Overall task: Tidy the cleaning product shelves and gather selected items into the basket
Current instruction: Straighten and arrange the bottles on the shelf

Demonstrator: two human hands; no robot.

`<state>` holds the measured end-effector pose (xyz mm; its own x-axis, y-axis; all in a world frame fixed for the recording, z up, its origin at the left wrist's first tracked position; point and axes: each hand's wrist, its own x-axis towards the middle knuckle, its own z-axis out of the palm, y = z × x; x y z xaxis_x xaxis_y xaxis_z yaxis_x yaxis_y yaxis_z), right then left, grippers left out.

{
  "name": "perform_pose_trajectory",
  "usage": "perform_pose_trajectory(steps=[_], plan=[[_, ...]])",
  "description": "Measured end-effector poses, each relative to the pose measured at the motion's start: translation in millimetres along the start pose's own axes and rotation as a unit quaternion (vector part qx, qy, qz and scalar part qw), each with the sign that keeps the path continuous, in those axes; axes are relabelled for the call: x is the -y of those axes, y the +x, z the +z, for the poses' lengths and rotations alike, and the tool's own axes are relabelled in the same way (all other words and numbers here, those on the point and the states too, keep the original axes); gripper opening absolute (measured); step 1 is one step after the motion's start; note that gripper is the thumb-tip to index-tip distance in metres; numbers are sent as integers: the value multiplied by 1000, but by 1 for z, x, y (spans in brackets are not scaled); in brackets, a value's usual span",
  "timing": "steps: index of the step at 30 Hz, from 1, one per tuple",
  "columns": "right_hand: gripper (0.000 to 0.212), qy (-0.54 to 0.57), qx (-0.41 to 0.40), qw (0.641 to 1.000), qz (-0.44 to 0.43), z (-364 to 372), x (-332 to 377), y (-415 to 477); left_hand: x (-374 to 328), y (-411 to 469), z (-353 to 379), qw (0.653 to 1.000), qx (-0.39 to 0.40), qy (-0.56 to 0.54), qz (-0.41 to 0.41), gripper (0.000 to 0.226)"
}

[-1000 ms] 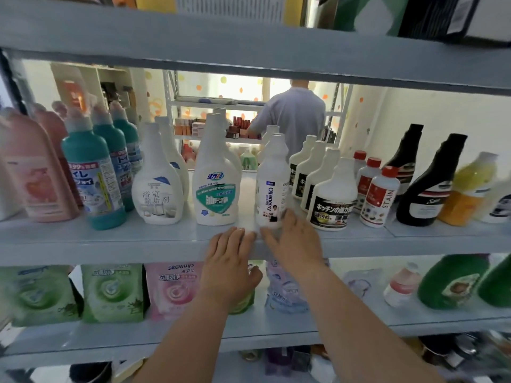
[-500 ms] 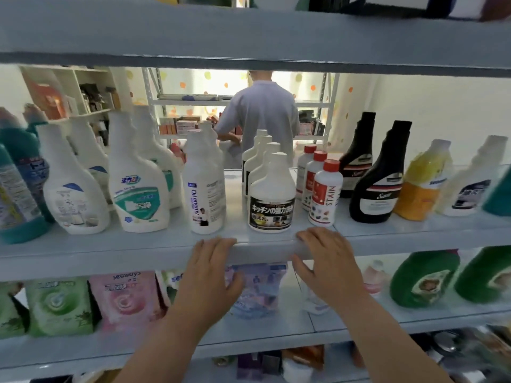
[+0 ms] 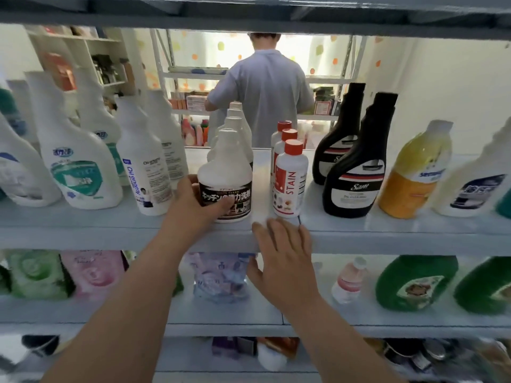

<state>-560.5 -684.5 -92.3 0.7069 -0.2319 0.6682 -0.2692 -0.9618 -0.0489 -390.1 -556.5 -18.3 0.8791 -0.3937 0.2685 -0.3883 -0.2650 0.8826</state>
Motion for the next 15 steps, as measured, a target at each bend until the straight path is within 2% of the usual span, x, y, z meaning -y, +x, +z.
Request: perform_pose_trajectory(steps=[3,6,9,10,12,13,15], plan=[[58,16,7,1000,8,-3,-1,-1,-7,-11,1,999,-10,26,21,64],[59,60,23,998,22,-12,4,2,-16,-28,-3,999,-11,7,38,57],[71,206,60,972,92,-29,8,6,-28,-59,-12,998,-26,-40,43,53],[74,297,81,943,125,-38,10,8,-32,-73,-14,997,-33,-62,44,53],[61,514,96,837,162,-52,20,8,-38,-102,-16,993,-36,-107,31,55],[49,585,94,785,179,-56,28,8,-39,-116,-16,991,-28,-132,19,57],[40,655,99,718,215,-56,45,2,-34,-140,-15,987,2,-162,-14,62]])
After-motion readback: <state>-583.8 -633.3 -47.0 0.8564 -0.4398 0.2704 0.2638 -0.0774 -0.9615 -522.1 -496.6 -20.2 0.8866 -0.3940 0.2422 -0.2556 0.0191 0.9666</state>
